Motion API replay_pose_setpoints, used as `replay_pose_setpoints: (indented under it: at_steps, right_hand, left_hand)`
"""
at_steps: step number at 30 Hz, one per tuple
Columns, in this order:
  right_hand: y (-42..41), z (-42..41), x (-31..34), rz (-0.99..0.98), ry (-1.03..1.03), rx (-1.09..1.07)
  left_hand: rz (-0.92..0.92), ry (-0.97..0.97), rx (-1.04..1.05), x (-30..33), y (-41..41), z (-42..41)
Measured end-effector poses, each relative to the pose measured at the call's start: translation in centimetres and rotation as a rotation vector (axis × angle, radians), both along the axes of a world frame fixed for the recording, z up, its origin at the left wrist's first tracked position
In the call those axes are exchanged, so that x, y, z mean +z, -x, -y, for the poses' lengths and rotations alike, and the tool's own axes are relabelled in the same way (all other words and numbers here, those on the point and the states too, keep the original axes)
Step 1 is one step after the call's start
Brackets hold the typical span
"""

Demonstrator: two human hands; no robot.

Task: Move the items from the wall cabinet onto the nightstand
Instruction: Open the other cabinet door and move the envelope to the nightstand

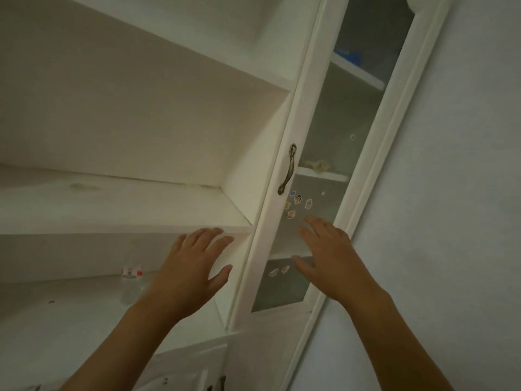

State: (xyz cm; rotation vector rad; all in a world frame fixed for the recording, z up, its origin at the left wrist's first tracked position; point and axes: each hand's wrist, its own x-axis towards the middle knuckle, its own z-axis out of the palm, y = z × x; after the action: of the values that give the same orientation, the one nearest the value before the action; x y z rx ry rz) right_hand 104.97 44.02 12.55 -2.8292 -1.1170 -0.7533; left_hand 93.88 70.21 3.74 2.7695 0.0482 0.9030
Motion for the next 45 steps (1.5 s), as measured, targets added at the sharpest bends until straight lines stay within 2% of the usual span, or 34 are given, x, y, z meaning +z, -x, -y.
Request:
replay_pose_setpoints:
  at_steps: [7, 11, 20, 25, 31, 35, 45]
  right_hand:
    - [-4.8, -1.8, 2.3, 0.085, 0.026, 0.067]
    - [-6.7, -3.2, 3.5, 0.224, 0.042, 0.107]
    - [-11.3, -6.2, 5.4, 0.39, 0.166, 0.082]
    - [-13.2, -7.2, 6.0, 0.46, 0.228, 0.061]
    - [-14.5, -7.9, 6.2, 0.567, 0.292, 0.054]
    - [-15.5, -8.3, 6.0, 0.589, 0.324, 0.044]
    - [-15.4, -8.6, 5.8, 0.514, 0.3, 0.025]
  left_hand:
    - [0.078, 0.018, -0.037, 0.6, -5.1, 0.5]
    - [0.143, 0.029, -0.074, 1.7, -8.3, 0.0]
    - [0.198, -0.03, -0.199, 3.0, -15.1, -2.7]
    - [0.18, -0.123, -0.212, 2.1, -18.7, -4.3]
    - [0.227, -0.054, -0.308, 0.5, -21.9, -4.2]
    - [0.237, -0.012, -0.301, 0.0, -23.6, -3.6]
    - [0.28, -0.087, -0.263, -0.6, -24.2, -3.4]
